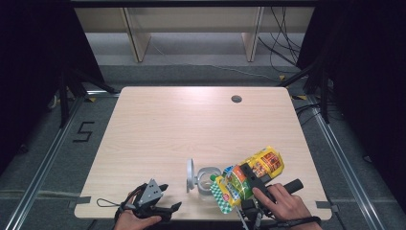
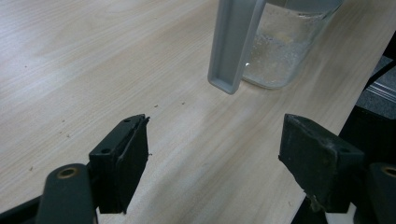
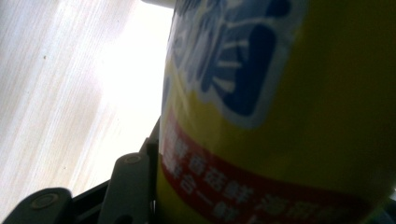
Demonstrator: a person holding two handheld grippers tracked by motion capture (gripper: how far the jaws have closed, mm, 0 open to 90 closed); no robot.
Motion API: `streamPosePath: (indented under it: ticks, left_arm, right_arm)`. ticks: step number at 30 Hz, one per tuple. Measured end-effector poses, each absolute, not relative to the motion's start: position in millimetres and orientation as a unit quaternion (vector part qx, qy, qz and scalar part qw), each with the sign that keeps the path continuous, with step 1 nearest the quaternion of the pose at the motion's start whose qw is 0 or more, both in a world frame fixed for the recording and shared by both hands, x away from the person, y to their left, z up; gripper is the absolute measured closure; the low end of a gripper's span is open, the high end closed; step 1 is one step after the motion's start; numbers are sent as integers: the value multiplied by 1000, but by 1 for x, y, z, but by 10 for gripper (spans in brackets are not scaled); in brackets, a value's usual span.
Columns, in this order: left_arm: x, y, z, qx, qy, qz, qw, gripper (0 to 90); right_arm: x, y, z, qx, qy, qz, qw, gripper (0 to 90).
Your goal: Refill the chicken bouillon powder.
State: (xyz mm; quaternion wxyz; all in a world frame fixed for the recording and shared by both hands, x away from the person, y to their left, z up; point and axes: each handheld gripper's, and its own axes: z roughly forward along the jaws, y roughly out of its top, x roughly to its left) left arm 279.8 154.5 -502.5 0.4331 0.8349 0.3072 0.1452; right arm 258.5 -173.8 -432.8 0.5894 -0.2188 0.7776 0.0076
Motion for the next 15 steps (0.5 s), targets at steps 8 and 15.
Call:
streamPosePath:
  ticks: [8, 15]
  left_arm:
    - [280, 155, -502, 839, 302, 148, 428, 233]
    - [280, 155, -502, 838, 302, 148, 429, 233]
  right_arm:
    - [257, -172, -430, -232, 770, -4, 595, 563]
    - [258, -169, -429, -242, 764, -10, 597, 564]
